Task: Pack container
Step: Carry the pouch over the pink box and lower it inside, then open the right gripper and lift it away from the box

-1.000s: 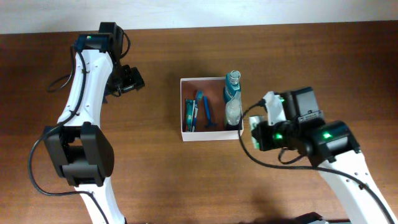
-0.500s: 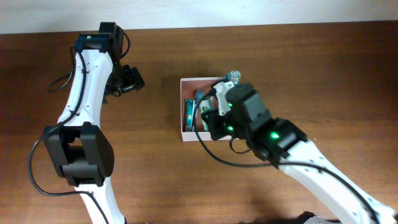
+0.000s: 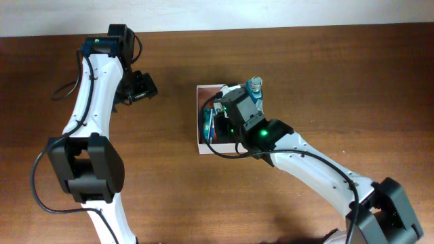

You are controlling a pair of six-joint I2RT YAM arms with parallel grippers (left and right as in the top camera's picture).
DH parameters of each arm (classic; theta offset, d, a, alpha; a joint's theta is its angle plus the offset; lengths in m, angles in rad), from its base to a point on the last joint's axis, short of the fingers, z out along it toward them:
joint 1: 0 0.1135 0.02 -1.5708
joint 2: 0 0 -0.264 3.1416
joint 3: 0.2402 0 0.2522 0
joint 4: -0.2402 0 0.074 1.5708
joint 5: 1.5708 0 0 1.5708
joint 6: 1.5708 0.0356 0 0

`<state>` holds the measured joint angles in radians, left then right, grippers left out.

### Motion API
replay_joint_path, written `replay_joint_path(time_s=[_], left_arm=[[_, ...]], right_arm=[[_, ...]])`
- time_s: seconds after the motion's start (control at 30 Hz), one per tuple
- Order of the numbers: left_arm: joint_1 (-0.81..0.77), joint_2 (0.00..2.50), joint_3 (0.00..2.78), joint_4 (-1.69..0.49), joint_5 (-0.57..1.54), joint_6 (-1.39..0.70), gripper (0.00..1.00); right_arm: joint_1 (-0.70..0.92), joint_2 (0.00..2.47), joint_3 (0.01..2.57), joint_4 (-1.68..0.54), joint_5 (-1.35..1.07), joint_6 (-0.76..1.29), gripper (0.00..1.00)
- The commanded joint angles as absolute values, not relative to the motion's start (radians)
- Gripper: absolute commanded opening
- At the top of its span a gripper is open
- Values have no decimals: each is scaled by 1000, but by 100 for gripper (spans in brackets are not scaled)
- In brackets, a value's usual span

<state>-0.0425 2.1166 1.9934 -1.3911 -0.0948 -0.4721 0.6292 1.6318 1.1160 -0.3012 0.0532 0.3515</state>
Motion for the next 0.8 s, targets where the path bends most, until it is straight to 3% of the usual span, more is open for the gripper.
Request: replay_joint_path(time_s=[0.0, 0.13, 0.2, 0.33, 0.57, 0.77], left_arm=[[-43, 2088, 2005, -1391, -105, -471, 99], [-43, 2088, 2005, -1391, -105, -471, 99], [-43, 2088, 2005, -1391, -105, -471, 99], [-43, 2088, 2005, -1391, -105, -471, 99], [-43, 2088, 2005, -1391, -105, -471, 99], [-43, 2088, 2005, -1391, -105, -471, 99]], right_arm=[[636, 1646, 1134, -272, 104, 357, 20], [636, 1658, 1134, -271, 107, 357, 24], [637, 1669, 1134, -271, 106, 357, 36], [637, 1675, 1134, -270, 93, 357, 47], [643, 1648, 1204, -318, 28, 348, 47], [645, 1567, 1461, -633, 58, 327, 50]])
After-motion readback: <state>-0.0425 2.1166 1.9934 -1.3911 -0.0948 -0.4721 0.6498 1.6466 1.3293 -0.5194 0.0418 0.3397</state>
